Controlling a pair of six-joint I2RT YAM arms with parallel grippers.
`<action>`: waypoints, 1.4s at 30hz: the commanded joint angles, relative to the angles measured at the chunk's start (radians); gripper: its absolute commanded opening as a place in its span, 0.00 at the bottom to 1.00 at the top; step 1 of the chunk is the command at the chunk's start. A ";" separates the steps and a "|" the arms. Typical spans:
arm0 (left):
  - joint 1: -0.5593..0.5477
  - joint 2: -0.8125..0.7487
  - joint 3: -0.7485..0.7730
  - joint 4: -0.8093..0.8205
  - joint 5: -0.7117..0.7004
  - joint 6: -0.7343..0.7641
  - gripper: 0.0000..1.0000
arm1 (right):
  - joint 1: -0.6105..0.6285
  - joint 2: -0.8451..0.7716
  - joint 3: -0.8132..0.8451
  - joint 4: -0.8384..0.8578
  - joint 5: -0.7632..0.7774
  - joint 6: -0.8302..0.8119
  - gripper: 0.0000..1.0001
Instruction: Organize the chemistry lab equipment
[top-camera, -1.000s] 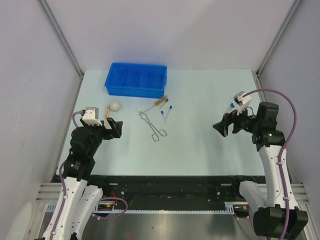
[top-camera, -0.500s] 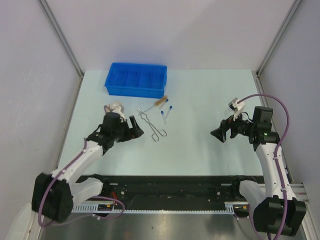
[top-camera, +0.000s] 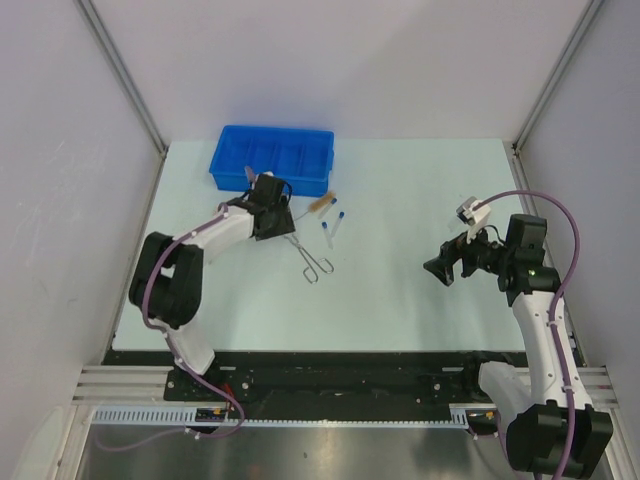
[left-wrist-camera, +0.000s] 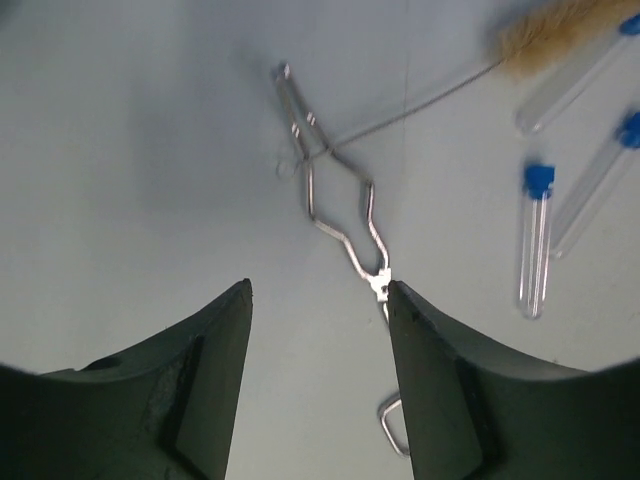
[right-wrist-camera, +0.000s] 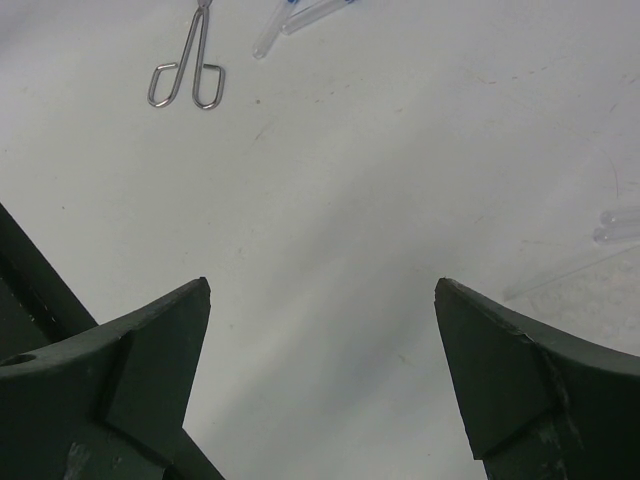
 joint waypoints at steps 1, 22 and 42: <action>0.007 0.081 0.157 -0.045 0.012 0.228 0.61 | 0.009 -0.018 -0.001 0.007 0.013 -0.019 1.00; -0.026 0.472 0.671 -0.293 0.129 0.933 0.43 | 0.048 -0.002 0.001 0.009 0.051 -0.027 1.00; -0.026 0.573 0.693 -0.329 0.219 0.893 0.03 | 0.051 0.003 -0.001 0.009 0.070 -0.030 1.00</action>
